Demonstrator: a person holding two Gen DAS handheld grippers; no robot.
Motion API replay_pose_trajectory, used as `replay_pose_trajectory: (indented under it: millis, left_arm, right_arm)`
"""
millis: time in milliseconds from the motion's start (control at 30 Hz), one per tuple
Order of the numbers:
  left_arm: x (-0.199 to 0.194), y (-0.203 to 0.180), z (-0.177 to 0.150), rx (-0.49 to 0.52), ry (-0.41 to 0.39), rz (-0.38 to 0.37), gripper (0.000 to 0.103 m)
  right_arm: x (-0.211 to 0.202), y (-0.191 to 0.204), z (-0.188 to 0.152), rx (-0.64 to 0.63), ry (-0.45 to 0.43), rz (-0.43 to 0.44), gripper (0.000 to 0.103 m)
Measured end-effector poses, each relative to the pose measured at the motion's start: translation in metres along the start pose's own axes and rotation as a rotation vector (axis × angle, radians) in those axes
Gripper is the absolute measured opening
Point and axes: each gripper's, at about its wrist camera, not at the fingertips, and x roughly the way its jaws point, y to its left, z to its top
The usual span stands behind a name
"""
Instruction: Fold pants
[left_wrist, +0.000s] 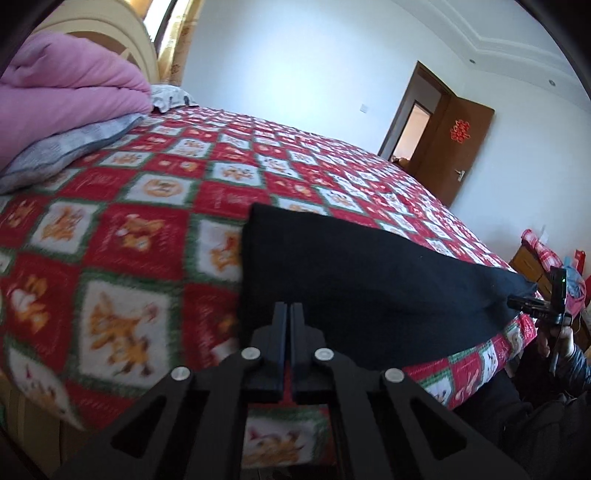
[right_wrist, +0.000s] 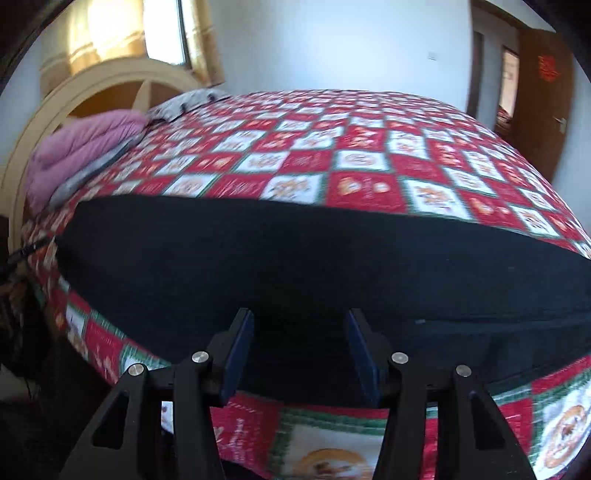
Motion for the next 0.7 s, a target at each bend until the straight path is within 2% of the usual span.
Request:
replay_pose_trajectory:
  millis: [100, 167, 233, 267, 300, 333, 533, 667, 700]
  left_arm:
    - [-0.004, 0.01, 0.004, -0.071, -0.059, -0.003, 0.001]
    - [-0.001, 0.013, 0.008, -0.126, -0.08, -0.019, 0.012]
    - [0.01, 0.009, 0.016, -0.138, -0.076, -0.02, 0.039]
    - [0.015, 0.006, 0.019, -0.134, -0.075, -0.013, 0.046]
    - [0.019, 0.004, 0.022, -0.132, -0.078, -0.012, 0.059]
    - [0.024, 0.002, 0.023, -0.132, -0.078, -0.005, 0.067]
    - [0.05, -0.006, 0.029, -0.153, -0.031, -0.001, 0.067]
    - [0.05, -0.007, 0.028, -0.151, -0.022, -0.008, 0.067]
    - [0.051, -0.008, 0.028, -0.149, -0.015, -0.003, 0.062]
  right_arm:
    - [0.003, 0.009, -0.001, -0.028, 0.003, 0.024, 0.054]
    - [0.006, 0.012, 0.002, -0.033, 0.008, 0.022, 0.054]
    - [0.006, 0.013, 0.007, -0.034, 0.005, 0.02, 0.054]
    - [0.007, 0.014, 0.01, -0.033, 0.002, 0.023, 0.056]
    - [0.008, 0.015, 0.012, -0.032, 0.0, 0.024, 0.057]
    - [0.009, 0.017, 0.014, -0.033, -0.001, 0.024, 0.057]
    - [0.014, 0.036, 0.017, -0.071, -0.011, 0.054, 0.058]
    - [0.021, 0.047, 0.009, -0.116, -0.006, 0.048, 0.058]
    - [0.023, 0.048, 0.007, -0.123, -0.003, 0.043, 0.058]
